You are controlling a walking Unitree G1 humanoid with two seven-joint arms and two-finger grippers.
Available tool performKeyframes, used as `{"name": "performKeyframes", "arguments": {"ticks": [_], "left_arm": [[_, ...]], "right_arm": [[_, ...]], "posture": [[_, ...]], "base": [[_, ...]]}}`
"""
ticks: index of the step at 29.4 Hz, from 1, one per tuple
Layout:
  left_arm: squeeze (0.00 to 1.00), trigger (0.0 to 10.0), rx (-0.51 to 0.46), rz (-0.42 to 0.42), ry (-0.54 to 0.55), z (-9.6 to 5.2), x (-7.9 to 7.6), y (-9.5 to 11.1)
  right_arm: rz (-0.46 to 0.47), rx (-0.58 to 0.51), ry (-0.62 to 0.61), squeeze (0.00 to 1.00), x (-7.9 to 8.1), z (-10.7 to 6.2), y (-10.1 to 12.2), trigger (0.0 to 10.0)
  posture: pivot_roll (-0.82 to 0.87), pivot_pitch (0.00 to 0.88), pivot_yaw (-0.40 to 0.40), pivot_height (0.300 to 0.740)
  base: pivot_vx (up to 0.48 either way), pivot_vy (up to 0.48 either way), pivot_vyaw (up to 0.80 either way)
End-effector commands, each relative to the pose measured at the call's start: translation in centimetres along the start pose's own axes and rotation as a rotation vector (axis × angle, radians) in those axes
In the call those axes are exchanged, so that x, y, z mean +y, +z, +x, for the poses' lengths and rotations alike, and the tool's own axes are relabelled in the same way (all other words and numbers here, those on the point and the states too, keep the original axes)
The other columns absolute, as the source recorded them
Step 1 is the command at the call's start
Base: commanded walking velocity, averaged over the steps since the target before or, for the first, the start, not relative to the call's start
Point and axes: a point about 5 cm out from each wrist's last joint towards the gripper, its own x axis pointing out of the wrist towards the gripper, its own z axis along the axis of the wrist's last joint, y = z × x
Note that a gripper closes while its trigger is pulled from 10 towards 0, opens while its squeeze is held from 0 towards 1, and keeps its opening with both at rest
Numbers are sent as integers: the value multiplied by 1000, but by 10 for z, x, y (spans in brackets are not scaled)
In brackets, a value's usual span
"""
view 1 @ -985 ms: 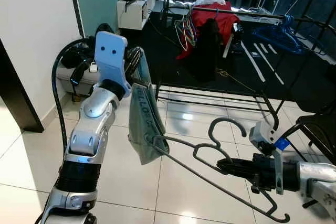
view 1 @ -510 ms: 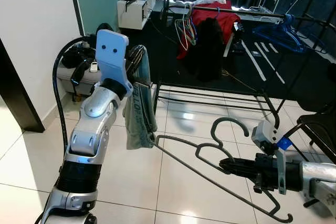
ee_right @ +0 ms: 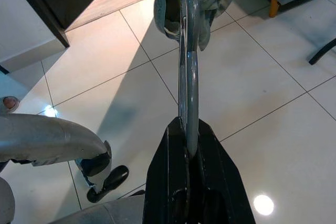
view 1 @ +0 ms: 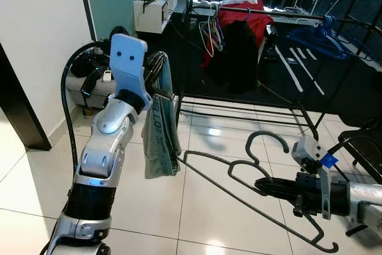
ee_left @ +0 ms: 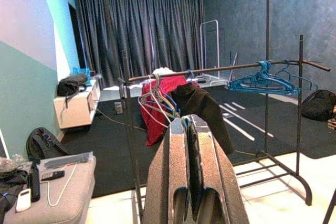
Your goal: Hang hanger
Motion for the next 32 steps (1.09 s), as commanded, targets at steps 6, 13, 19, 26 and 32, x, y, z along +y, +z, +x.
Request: {"name": "performKeyframes", "arguments": {"ticks": [6, 13, 19, 26, 32], "left_arm": [[0, 10000, -37, -10, -21, 3, -6, 11], [0, 10000, -61, -31, -36, 5, -11, 17], [0, 10000, -72, -39, -45, 5, -13, 19], [0, 10000, -84, -77, -109, 4, -25, 21], [0, 10000, -76, -92, -154, 1, -34, 20]], "right_arm": [[10, 4, 25, 0, 3, 6, -4, 10000], [11, 2, 18, 0, 2, 6, -4, 10000], [9, -1, 15, 0, 1, 7, -4, 10000], [4, -16, 18, 0, 0, 12, -2, 10000], [-4, -30, 6, 0, -2, 15, 1, 10000]], "posture": [[-34, 52, -47, 740], [-31, 53, -47, 740], [-32, 51, -48, 740], [-31, 45, -49, 740], [-30, 42, -52, 740]], "base": [[0, 0, 0], [0, 0, 0], [0, 0, 0], [0, 0, 0], [0, 0, 0]]}}
